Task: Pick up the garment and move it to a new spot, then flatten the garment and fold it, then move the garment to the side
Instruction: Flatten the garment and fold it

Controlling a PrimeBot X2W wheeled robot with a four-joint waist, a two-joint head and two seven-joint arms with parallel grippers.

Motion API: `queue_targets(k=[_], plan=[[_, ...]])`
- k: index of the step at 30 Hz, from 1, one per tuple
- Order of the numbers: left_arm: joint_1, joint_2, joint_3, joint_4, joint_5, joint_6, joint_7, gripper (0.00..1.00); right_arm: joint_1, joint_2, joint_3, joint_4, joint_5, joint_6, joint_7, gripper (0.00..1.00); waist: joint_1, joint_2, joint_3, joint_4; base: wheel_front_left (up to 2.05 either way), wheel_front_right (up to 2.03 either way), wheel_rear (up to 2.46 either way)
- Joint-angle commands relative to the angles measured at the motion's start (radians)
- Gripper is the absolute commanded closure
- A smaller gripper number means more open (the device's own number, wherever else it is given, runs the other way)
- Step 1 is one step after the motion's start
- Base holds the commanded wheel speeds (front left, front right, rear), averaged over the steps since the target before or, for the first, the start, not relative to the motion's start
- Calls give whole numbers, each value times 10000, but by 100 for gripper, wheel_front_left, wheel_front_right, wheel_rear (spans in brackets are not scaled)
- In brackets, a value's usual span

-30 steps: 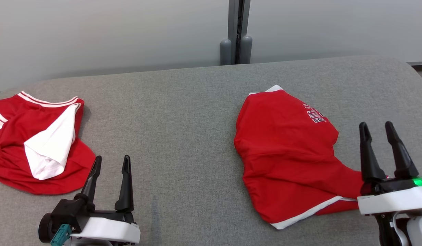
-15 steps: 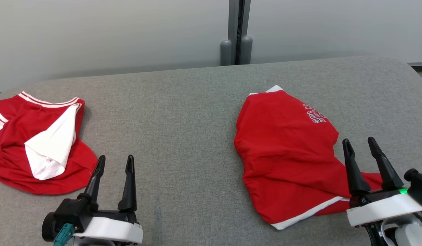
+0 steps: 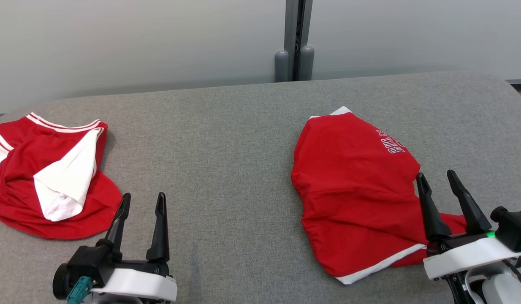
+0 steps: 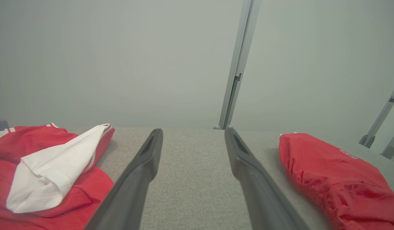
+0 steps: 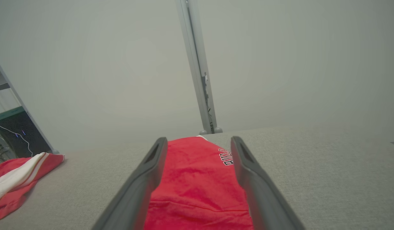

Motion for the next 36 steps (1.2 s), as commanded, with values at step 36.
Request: queue_targets(k=[36], plan=[[-1918, 33, -4679, 2478, -2040, -405, 2070, 0, -644, -324, 64, 187, 99, 2, -35, 0, 0, 0, 402, -1259, 0, 0, 0]])
